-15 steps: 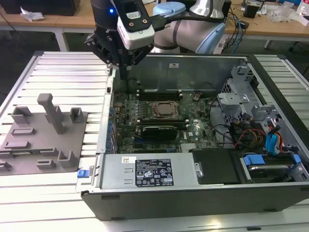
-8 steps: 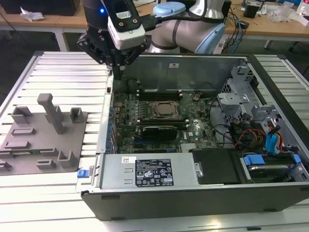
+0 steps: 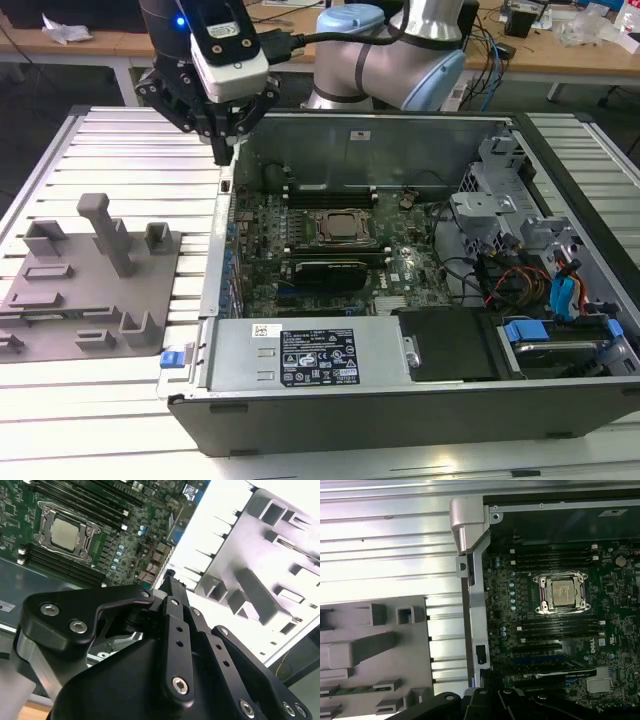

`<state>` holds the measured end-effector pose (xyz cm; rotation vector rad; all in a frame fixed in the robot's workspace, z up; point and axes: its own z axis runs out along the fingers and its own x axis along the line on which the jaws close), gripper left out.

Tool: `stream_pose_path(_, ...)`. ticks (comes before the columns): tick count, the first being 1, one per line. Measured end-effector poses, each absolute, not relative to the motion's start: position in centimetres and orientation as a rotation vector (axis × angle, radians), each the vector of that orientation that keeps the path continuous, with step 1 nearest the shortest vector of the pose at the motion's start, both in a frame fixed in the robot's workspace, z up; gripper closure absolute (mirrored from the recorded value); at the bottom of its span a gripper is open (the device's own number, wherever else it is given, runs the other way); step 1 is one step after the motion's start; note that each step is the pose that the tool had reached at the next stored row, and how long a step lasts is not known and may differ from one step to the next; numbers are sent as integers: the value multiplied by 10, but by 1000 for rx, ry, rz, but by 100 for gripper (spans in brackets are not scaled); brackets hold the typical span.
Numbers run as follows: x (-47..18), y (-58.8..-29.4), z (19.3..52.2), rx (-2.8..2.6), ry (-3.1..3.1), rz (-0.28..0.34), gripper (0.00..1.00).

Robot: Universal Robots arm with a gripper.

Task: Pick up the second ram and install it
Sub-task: 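Reach for the second ram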

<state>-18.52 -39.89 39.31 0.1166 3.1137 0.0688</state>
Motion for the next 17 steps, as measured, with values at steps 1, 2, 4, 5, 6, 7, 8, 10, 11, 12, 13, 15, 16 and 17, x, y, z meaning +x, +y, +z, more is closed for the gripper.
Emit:
stream_pose_path(1,-186,-399,393,116,3114,69,89)
stream_pose_path(2,-189,-399,393,117,3114,69,89)
stream_pose_path(4,-196,-399,393,117,3114,69,89)
stream_pose_path(5,-199,-399,393,117,3114,69,89)
stream_pose_path(6,-202,-399,393,117,3114,69,89)
stream_pose_path(7,-206,-399,393,117,3114,69,89)
stream_pose_path(8,-208,-399,393,117,3114,69,89)
stream_pose_path(10,-213,-399,393,117,3114,69,89)
stream_pose_path(11,-214,-399,393,117,3114,69,89)
stream_pose_path(12,-218,-399,393,117,3114,69,89)
stream_pose_path(13,-222,-399,393,117,3114,69,89)
stream_pose_path(15,-226,-399,393,117,3114,69,89)
stream_pose_path(16,-230,-399,393,117,3114,69,89)
stream_pose_path(17,-232,-399,393,117,3114,69,89)
